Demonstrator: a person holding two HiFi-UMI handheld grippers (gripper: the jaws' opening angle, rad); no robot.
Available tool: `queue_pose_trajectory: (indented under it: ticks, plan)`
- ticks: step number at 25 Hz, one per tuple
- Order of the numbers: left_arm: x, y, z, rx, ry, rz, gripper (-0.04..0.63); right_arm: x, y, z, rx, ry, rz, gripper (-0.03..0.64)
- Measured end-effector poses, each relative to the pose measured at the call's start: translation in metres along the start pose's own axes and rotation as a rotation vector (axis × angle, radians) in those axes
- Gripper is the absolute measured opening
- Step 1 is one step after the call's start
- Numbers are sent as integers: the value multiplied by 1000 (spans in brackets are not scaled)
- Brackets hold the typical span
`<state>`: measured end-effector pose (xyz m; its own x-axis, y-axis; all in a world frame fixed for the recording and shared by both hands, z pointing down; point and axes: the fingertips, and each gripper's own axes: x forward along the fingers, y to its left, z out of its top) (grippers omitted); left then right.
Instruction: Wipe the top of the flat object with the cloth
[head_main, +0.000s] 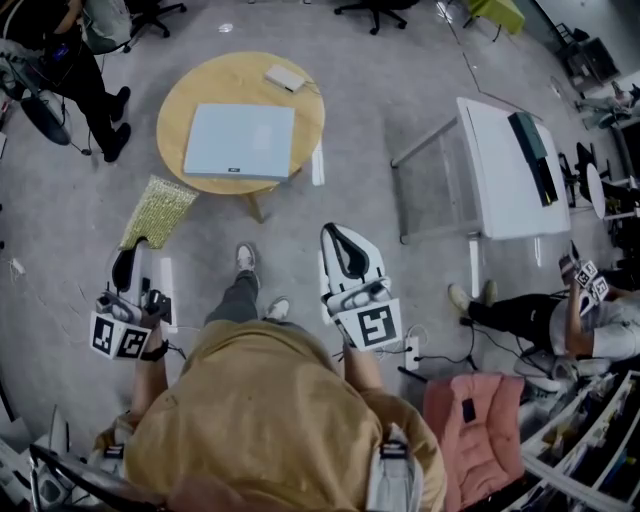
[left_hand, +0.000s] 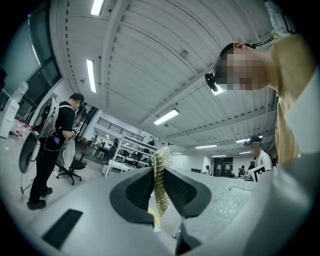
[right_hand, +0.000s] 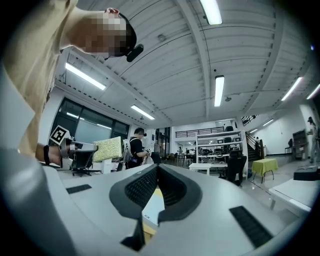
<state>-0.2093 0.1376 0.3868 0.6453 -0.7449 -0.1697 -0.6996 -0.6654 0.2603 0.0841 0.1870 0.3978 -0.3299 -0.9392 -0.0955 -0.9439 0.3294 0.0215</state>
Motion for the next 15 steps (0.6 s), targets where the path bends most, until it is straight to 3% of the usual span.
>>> queue_pose_trajectory:
  ticks: [9,15]
  plan:
    - [71,39,6,-17,-15,-75,61,48,-33,12,-44,-3,-70,2]
    - [124,84,6,-51,-16,-79,61,97,-57,10,-53,13,-98,2]
